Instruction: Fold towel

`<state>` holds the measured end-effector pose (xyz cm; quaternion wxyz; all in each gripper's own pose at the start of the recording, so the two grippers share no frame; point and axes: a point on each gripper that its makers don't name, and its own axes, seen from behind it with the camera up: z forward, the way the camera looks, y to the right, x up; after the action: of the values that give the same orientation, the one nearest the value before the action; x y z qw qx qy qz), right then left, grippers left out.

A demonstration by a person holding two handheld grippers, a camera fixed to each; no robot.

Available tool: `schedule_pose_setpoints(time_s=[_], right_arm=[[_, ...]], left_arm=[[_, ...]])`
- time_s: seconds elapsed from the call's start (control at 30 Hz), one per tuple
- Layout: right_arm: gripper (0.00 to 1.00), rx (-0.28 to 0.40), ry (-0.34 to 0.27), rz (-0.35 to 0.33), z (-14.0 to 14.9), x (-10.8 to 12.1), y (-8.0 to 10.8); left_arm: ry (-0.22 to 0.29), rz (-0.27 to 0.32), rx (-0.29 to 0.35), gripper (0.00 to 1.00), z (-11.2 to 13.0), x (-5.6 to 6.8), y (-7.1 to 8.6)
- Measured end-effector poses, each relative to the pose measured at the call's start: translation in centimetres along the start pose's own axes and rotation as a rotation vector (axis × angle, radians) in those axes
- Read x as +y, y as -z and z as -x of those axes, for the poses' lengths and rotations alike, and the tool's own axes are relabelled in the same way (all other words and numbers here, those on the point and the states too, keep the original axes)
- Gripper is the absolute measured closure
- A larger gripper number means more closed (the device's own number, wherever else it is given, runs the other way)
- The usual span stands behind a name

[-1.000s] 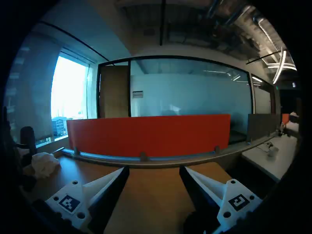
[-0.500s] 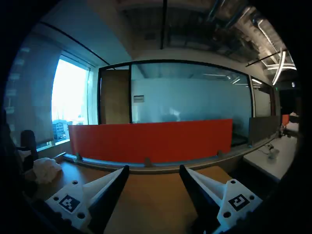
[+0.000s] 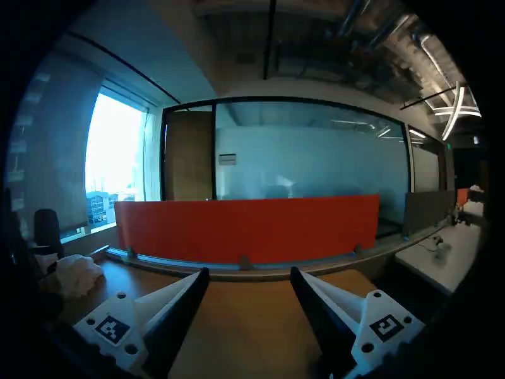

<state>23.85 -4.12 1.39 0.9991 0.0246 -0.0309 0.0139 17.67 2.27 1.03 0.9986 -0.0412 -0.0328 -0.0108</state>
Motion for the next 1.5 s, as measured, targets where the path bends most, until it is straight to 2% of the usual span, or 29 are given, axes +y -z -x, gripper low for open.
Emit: schedule_pose_setpoints(time_s=[0.2,0.37,0.67,1.07,1.5], right_arm=[[0.01,-0.004,0.0,-0.027,0.9,-1.1,0.3],[0.01,-0.019,0.007,-0.036,2.6,-1.9,0.3],[0.01,-0.035,0.039,-0.052,5.7,-3.2,-0.1],[0.01,-0.017,0.021,-0.078,8.4,-4.5,-1.1],[0.01,-0.026,0.018,-0.07,11.4,-3.7,-1.4]], left_arm=[[-0.02,0.018,0.017,0.11,2.0,0.7,-0.2],[-0.033,0.003,0.026,0.1,4.2,0.3,-0.1],[-0.017,-0.029,0.051,0.11,8.2,-0.8,0.1],[-0.011,-0.051,0.08,0.11,12.8,-1.5,0.5],[-0.024,-0.053,0.102,0.11,16.0,-1.6,0.5]])
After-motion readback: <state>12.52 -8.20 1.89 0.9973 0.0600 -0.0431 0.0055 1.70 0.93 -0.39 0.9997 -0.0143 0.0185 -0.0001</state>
